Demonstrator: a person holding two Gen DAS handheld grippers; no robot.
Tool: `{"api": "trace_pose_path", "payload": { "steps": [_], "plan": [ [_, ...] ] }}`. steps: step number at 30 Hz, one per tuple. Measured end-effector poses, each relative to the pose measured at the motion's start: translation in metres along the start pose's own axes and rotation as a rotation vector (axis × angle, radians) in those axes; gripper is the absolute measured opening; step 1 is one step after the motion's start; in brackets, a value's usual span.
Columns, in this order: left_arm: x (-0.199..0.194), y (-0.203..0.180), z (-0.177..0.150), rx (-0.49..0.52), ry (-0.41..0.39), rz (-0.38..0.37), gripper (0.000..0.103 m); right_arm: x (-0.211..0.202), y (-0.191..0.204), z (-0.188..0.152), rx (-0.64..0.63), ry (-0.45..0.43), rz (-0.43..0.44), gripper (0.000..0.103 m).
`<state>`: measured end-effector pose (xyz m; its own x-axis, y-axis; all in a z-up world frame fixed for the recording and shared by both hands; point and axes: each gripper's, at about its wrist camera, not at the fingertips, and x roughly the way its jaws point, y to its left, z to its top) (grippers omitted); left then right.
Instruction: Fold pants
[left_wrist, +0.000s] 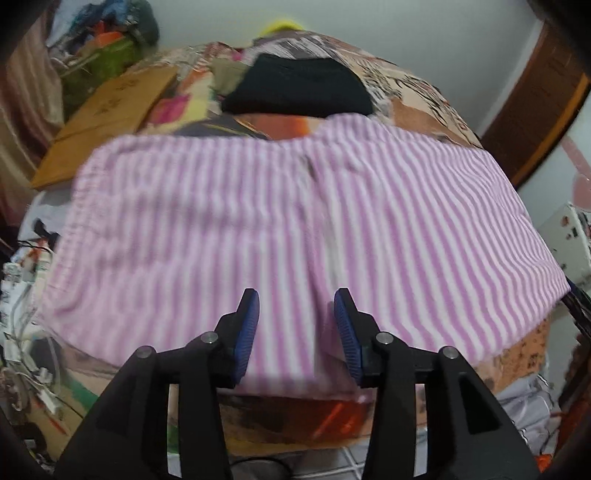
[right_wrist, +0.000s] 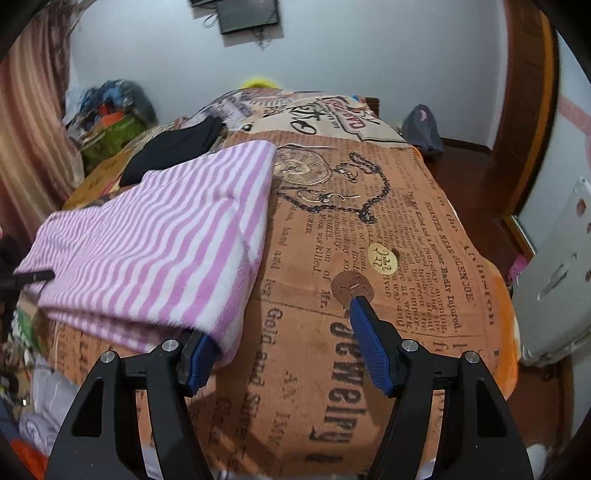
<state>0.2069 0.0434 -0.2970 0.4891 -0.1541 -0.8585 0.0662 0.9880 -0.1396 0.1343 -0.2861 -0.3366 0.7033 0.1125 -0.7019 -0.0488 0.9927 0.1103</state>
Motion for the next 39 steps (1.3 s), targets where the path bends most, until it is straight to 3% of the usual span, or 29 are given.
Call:
{"api": "trace_pose_path", "payload": {
  "steps": [7, 10, 14, 20, 25, 29, 30, 31, 32, 34, 39],
  "plan": [
    [0.012, 0.000, 0.047, 0.013, -0.034, -0.031, 0.044, -0.021, -0.006, -0.006, -0.054, 0.022, -0.059, 0.064],
    [0.035, -0.008, 0.069, 0.021, -0.009, -0.068, 0.047, -0.026, -0.016, -0.002, -0.043, 0.019, -0.100, 0.064],
    [0.072, -0.022, 0.090, 0.043, 0.050, -0.093, 0.047, -0.020, -0.035, 0.022, 0.005, -0.008, -0.071, 0.064],
    [0.116, -0.026, 0.111, 0.017, 0.103, -0.140, 0.047, 0.033, -0.030, 0.085, 0.003, -0.041, 0.062, 0.064],
    [0.127, -0.023, 0.119, -0.022, 0.095, -0.176, 0.047, 0.104, -0.004, 0.134, -0.016, 0.014, 0.190, 0.064],
    [0.120, -0.028, 0.118, 0.027, 0.061, -0.136, 0.025, 0.158, 0.005, 0.150, -0.007, 0.115, 0.201, 0.064],
    [0.118, -0.030, 0.119, 0.036, 0.050, -0.125, 0.023, 0.169, 0.003, 0.151, 0.008, 0.139, 0.220, 0.054],
    [0.115, -0.032, 0.119, 0.045, 0.036, -0.116, 0.018, 0.178, 0.000, 0.152, 0.029, 0.164, 0.261, 0.033],
    [0.113, -0.032, 0.119, 0.050, 0.028, -0.110, 0.017, 0.181, -0.003, 0.151, 0.046, 0.183, 0.292, 0.028],
    [0.109, -0.034, 0.121, 0.058, 0.002, -0.089, 0.016, 0.180, -0.004, 0.150, 0.043, 0.163, 0.310, 0.023],
    [0.108, -0.036, 0.127, 0.071, -0.031, -0.043, 0.016, 0.165, 0.005, 0.156, -0.059, 0.098, 0.236, 0.018]
  ]
}}
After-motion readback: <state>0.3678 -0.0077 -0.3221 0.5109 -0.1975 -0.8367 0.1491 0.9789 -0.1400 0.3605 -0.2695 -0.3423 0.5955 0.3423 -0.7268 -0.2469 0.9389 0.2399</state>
